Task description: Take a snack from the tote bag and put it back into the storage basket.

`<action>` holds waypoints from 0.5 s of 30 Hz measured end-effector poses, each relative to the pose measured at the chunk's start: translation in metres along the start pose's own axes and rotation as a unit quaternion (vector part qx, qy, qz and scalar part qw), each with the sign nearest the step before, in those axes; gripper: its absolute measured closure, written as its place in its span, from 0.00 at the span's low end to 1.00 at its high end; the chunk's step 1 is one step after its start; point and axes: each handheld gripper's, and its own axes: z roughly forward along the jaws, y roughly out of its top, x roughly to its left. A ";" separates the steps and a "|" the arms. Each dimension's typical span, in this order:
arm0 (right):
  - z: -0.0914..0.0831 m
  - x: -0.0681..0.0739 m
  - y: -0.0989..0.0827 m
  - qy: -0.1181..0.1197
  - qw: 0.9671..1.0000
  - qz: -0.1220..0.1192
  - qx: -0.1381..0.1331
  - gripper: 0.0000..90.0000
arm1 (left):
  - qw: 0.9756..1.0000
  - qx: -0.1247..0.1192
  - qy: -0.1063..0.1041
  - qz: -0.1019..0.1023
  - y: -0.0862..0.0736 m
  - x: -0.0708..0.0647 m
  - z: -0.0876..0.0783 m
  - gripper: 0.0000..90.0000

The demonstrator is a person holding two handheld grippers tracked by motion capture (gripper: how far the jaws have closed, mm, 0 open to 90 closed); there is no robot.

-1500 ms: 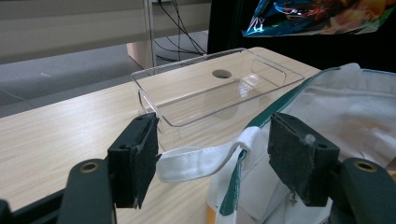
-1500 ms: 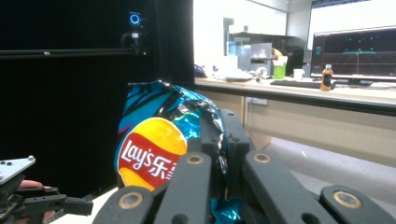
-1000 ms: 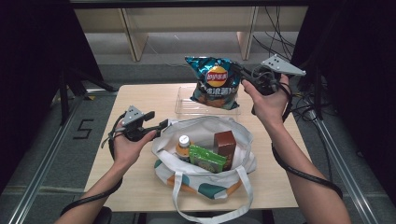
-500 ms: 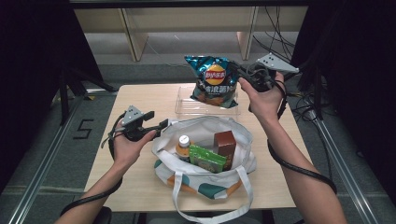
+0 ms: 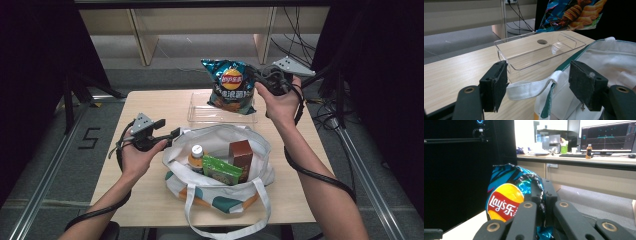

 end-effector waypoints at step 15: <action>0.015 -0.011 -0.008 -0.011 1.000 -0.001 0.004 1.00 | 1.000 -0.005 -0.003 -0.001 0.002 -0.002 -0.001 0.34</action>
